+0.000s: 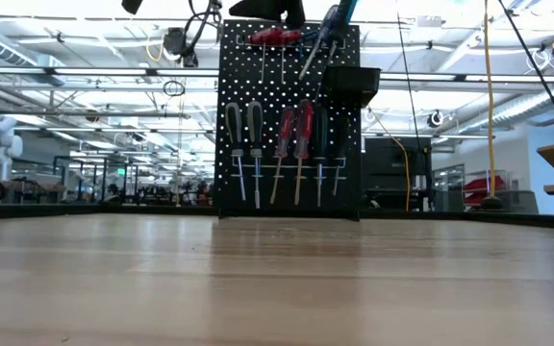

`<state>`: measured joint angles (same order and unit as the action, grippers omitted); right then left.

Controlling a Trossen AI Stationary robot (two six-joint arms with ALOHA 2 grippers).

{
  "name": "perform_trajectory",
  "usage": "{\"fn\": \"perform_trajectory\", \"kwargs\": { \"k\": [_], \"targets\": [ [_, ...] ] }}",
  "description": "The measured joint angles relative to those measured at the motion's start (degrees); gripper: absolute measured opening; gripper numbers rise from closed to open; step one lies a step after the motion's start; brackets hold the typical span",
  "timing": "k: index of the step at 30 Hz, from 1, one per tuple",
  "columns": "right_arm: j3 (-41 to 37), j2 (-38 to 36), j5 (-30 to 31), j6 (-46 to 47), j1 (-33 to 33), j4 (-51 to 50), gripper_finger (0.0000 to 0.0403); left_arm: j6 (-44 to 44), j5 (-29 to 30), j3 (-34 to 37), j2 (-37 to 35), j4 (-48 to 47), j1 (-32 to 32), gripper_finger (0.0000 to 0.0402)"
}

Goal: Hang tools onto peg board
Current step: Hang the safety glasses on the pegboard

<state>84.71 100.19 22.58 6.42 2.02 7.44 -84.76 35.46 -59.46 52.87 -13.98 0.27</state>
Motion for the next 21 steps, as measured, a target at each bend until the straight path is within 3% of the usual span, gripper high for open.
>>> {"fn": "perform_trajectory", "kwargs": {
  "k": [15,21],
  "targets": [
    [0.02,0.32,0.18,-0.09,1.47,-3.45,0.0286,-0.04,2.19,0.0,2.66,-0.02,0.0,0.0026],
    [0.02,0.32,5.98,-5.4,2.38,-3.74,0.0286,0.03,2.55,0.0,2.64,0.02,0.0,0.0026]
  ]
}}
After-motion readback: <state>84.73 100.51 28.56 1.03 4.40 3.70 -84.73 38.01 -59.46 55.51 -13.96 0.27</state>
